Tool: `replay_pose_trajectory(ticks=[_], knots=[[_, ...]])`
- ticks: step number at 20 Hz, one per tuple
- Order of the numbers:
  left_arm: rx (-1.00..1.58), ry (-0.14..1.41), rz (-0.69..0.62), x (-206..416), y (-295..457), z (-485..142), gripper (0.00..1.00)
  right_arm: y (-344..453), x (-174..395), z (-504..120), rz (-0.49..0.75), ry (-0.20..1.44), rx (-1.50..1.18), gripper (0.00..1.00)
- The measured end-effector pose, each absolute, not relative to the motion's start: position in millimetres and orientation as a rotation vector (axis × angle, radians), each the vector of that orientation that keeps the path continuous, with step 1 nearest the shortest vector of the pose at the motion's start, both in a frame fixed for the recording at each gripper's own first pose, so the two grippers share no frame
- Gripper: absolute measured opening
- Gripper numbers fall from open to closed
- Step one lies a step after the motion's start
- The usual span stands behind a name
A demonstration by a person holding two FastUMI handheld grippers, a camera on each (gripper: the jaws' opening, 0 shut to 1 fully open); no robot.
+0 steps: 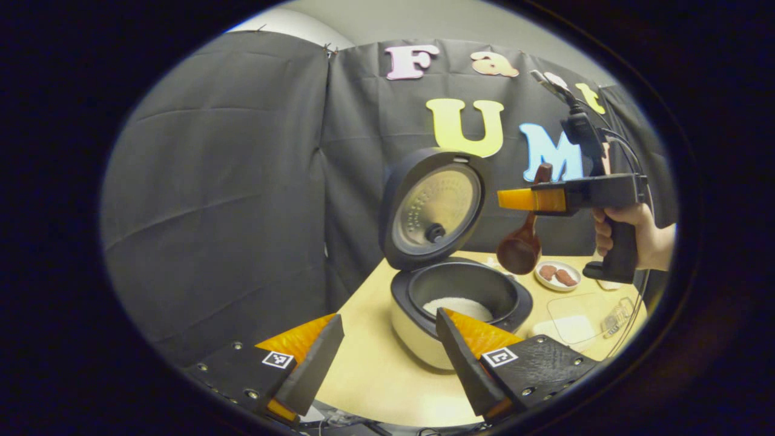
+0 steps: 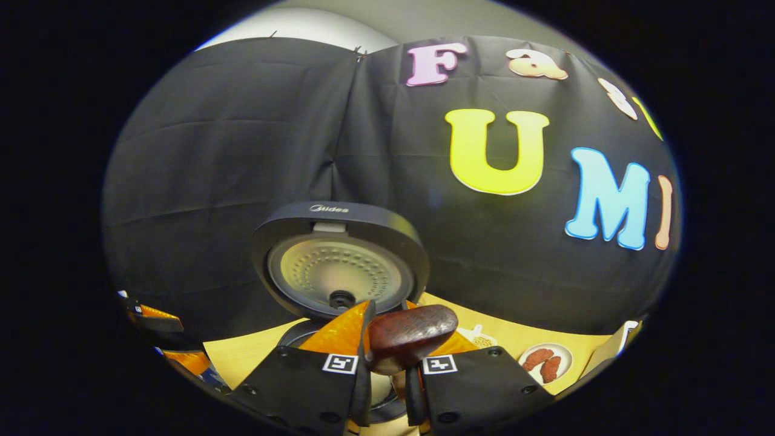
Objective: Close the left gripper, press the button to open the rice cooker; take a wooden spoon from the chopstick holder with the right hand, scoop a spoonful of rice and pour it into the rice cooker, then put the wooden spoon back into the chopstick holder.
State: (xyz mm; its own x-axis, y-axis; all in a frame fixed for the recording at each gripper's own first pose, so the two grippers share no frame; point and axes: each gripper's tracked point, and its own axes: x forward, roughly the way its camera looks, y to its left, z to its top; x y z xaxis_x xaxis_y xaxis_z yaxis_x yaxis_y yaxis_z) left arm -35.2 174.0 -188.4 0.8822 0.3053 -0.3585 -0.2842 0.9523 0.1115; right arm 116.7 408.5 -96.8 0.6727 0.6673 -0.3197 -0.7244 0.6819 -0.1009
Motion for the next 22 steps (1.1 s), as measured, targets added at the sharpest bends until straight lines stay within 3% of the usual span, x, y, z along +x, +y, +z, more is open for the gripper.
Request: replay_pose_trajectory(ticks=[4,6,13,22], knots=[[0.004,0.388,0.219,-11.0,148.3,-202.5,0.96,340.3,131.7,-71.0,0.634,0.306,-0.121,0.21],[-0.005,0.387,0.179,2.6,134.4,-205.6,0.97,302.4,142.5,-63.3,0.561,0.319,-0.068,0.24],[0.043,0.373,0.053,38.7,91.1,-202.2,0.96,153.4,157.9,-71.3,0.266,0.405,0.180,0.22],[0.043,0.409,0.025,31.2,12.2,-201.6,0.97,-0.8,131.0,-103.9,0.027,0.466,0.370,0.24]])
